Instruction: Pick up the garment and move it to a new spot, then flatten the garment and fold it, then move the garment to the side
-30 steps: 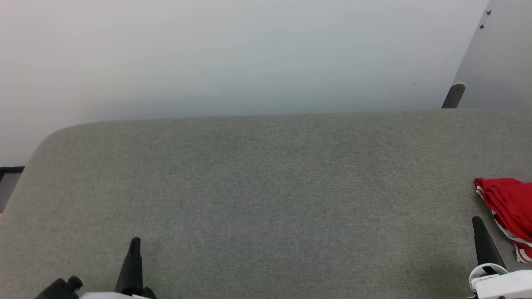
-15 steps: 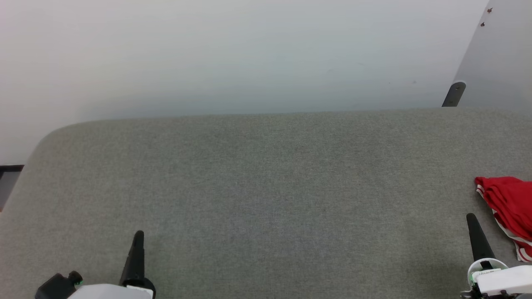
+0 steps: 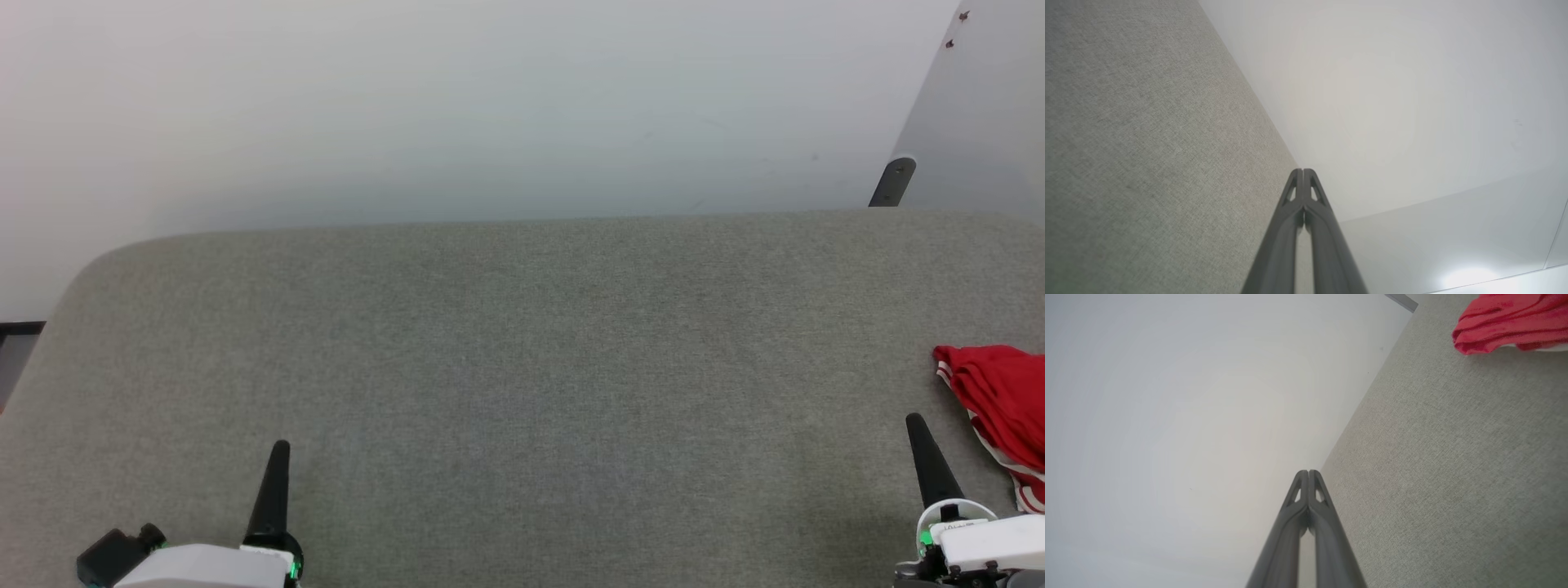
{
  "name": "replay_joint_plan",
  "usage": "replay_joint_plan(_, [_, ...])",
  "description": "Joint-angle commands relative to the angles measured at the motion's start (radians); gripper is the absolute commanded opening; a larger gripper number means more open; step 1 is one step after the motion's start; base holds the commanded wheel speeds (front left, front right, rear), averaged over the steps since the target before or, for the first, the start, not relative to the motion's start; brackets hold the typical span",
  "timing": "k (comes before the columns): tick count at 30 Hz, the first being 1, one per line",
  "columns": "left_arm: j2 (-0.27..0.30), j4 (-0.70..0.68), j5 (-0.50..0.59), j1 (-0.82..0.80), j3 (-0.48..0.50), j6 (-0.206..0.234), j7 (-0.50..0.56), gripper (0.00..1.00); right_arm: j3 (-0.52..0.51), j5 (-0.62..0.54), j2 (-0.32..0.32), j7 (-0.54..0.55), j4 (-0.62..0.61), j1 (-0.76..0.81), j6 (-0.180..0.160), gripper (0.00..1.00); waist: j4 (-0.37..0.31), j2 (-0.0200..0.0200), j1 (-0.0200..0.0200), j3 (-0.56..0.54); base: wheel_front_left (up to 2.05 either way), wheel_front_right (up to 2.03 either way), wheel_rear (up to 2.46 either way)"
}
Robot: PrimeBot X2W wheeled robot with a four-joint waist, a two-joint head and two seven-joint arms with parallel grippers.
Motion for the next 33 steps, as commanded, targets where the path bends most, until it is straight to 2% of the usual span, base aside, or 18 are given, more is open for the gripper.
replay_joint_plan(1, [0.001, -0.004, -0.023, -0.018, 0.003, -0.002, 0.005, 0.00, -0.007, 0.027, 0.001, 0.007, -0.005, -0.018, 0.000, 0.00, 0.000, 0.0000, 0.0000, 0.000, 0.00, 0.00, 0.00])
replay_joint_plan(33, [-0.008, 0.034, -0.279, -0.071, 0.005, -0.003, 0.075, 0.00, -0.015, 0.239, 0.035, 0.066, 0.028, -0.049, 0.000, 0.00, -0.001, 0.0000, 0.0000, 0.013, 0.00, 0.00, 0.00])
